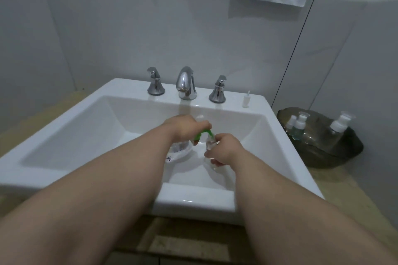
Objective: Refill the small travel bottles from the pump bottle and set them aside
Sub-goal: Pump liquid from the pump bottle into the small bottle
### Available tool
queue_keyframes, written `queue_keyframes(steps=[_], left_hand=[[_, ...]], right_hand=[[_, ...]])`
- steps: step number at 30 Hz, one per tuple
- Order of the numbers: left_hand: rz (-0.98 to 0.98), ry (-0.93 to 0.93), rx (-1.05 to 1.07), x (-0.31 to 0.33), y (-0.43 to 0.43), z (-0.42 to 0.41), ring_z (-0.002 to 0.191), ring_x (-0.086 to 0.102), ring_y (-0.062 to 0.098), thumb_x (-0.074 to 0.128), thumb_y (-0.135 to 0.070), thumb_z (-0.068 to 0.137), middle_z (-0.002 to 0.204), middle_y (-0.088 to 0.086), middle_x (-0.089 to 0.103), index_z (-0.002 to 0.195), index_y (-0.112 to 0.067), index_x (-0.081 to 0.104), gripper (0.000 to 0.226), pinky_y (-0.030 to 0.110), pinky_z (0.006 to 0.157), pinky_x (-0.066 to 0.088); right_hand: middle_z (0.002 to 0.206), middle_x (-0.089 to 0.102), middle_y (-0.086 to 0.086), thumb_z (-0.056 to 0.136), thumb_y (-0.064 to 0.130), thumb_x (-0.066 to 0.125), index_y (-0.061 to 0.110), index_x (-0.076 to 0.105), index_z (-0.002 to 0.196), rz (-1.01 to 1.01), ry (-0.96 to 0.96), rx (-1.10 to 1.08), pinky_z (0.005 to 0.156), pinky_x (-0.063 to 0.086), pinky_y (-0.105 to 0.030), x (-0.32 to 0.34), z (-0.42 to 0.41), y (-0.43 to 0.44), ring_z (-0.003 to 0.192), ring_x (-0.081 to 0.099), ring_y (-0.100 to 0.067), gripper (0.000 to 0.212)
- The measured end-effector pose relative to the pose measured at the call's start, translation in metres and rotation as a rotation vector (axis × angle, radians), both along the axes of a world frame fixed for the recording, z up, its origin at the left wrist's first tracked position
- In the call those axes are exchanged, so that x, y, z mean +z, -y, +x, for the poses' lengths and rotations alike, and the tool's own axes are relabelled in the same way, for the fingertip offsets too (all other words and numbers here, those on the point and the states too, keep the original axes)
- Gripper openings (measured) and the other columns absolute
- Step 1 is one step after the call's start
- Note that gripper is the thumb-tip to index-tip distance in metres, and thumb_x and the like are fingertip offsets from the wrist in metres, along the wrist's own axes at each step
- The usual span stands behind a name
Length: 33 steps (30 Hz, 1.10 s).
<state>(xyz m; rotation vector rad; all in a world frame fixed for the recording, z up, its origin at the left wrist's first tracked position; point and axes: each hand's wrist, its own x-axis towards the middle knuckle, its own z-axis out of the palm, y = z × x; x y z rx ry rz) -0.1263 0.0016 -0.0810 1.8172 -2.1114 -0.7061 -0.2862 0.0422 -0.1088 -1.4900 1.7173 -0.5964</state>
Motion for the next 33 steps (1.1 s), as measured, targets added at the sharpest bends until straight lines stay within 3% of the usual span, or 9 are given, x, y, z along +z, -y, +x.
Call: queue_keyframes(steps=[5, 12, 16, 18, 23, 28, 30, 33], left_hand=[[-0.065, 0.033, 0.011, 0.000, 0.000, -0.002, 0.079, 0.065, 0.022, 0.045, -0.067, 0.080, 0.079, -0.004, 0.074, 0.063, -0.020, 0.078, 0.061, 0.033, 0.077, 0.050], [-0.062, 0.005, -0.009, 0.001, -0.002, -0.003, 0.079, 0.068, 0.025, 0.046, -0.062, 0.073, 0.077, -0.004, 0.076, 0.061, -0.018, 0.078, 0.056, 0.036, 0.081, 0.054], [-0.023, -0.069, -0.027, 0.003, -0.004, -0.005, 0.065, 0.059, 0.021, 0.051, -0.051, 0.075, 0.066, -0.007, 0.075, 0.059, -0.015, 0.075, 0.046, 0.033, 0.069, 0.050], [-0.011, -0.091, -0.020, 0.004, -0.006, -0.005, 0.063, 0.057, 0.020, 0.053, -0.047, 0.077, 0.065, -0.007, 0.075, 0.060, -0.014, 0.075, 0.043, 0.034, 0.070, 0.052], [-0.037, 0.000, 0.025, 0.003, -0.006, -0.003, 0.075, 0.066, 0.020, 0.052, -0.067, 0.074, 0.070, -0.007, 0.073, 0.060, -0.020, 0.077, 0.055, 0.033, 0.072, 0.049], [-0.012, 0.005, 0.008, 0.001, -0.005, 0.003, 0.083, 0.067, 0.017, 0.047, -0.090, 0.074, 0.083, -0.005, 0.073, 0.074, -0.023, 0.079, 0.074, 0.034, 0.079, 0.049], [-0.005, -0.034, -0.029, 0.001, -0.004, 0.006, 0.083, 0.066, 0.016, 0.062, -0.091, 0.065, 0.084, -0.006, 0.073, 0.081, -0.024, 0.077, 0.070, 0.034, 0.078, 0.050], [0.012, -0.070, -0.079, 0.001, -0.006, 0.008, 0.073, 0.058, 0.014, 0.094, -0.056, 0.058, 0.081, -0.008, 0.065, 0.086, -0.022, 0.065, 0.053, 0.031, 0.067, 0.044]], right_hand=[[0.098, 0.070, -0.011, 0.087, 0.005, 0.076, 0.021, 0.061, 0.097, 0.015, 0.008, 0.013, 0.072, 0.063, -0.039, 0.001, 0.000, -0.001, 0.077, 0.075, -0.030, 0.024], [0.087, 0.064, -0.010, 0.087, 0.001, 0.077, 0.018, 0.060, 0.088, 0.042, 0.006, 0.044, 0.082, 0.064, -0.050, 0.001, 0.001, -0.002, 0.073, 0.070, -0.034, 0.024], [0.093, 0.063, -0.012, 0.086, 0.000, 0.078, 0.019, 0.060, 0.088, 0.079, 0.040, 0.048, 0.085, 0.063, -0.052, 0.001, 0.000, -0.005, 0.072, 0.068, -0.035, 0.026], [0.091, 0.063, -0.011, 0.086, -0.001, 0.077, 0.017, 0.062, 0.090, 0.093, 0.058, 0.054, 0.086, 0.062, -0.054, 0.001, 0.000, -0.005, 0.070, 0.067, -0.035, 0.024], [0.090, 0.064, -0.013, 0.086, -0.001, 0.074, 0.013, 0.064, 0.093, 0.070, 0.025, 0.055, 0.082, 0.064, -0.048, 0.000, -0.002, -0.004, 0.067, 0.068, -0.031, 0.018], [0.092, 0.067, -0.012, 0.087, 0.000, 0.072, 0.014, 0.064, 0.091, 0.032, 0.003, 0.022, 0.064, 0.061, -0.033, 0.000, -0.003, -0.001, 0.070, 0.071, -0.028, 0.017], [0.090, 0.067, -0.012, 0.086, 0.000, 0.073, 0.014, 0.064, 0.090, 0.030, -0.005, 0.015, 0.061, 0.059, -0.032, -0.002, -0.002, 0.001, 0.069, 0.070, -0.028, 0.017], [0.091, 0.068, -0.012, 0.084, 0.000, 0.075, 0.013, 0.066, 0.090, 0.030, -0.014, 0.009, 0.063, 0.061, -0.034, -0.004, -0.002, 0.002, 0.069, 0.071, -0.029, 0.016]])
